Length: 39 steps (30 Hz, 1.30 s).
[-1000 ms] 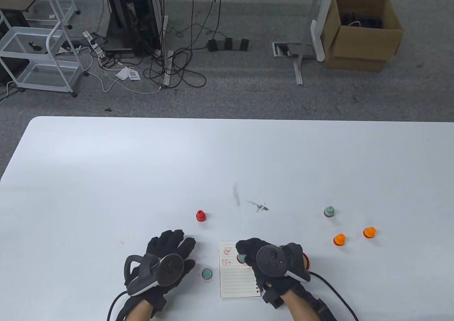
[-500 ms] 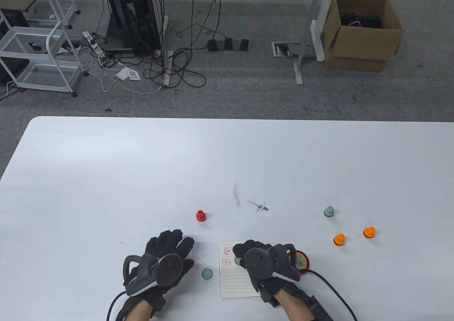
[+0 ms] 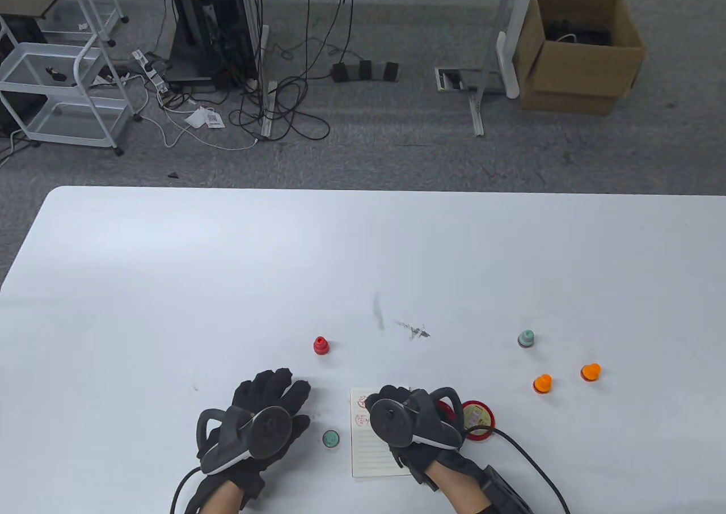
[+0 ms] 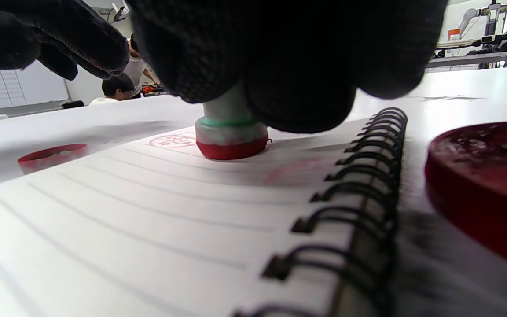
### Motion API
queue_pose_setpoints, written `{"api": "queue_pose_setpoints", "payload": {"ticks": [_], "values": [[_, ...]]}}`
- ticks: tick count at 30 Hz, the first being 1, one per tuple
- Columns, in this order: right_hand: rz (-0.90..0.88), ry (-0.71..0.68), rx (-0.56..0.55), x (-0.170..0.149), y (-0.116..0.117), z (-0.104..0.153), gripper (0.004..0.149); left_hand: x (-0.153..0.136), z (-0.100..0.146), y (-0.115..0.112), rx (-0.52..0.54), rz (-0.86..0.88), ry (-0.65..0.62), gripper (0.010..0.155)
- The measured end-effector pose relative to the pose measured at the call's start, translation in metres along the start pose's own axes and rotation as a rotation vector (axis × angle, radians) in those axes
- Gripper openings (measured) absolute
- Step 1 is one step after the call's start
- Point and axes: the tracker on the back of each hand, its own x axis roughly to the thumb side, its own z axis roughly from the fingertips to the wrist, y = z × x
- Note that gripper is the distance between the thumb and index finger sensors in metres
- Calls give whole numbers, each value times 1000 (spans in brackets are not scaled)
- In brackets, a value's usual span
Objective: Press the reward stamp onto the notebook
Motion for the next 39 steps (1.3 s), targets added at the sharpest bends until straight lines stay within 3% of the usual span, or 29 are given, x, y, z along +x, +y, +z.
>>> {"api": "queue_pose_setpoints", "payload": {"ticks": [13,30,39], "values": [[34,64,193,8,-7,-24,47,3,1,-2,-6,-12,-9,63],[41,98,279,8,-10,-35,46,5,-1,-2,-27,-11,-10,63],[38,107,268,6,-10,-34,45,6,0,-1,-16,-16,-14,62]]}}
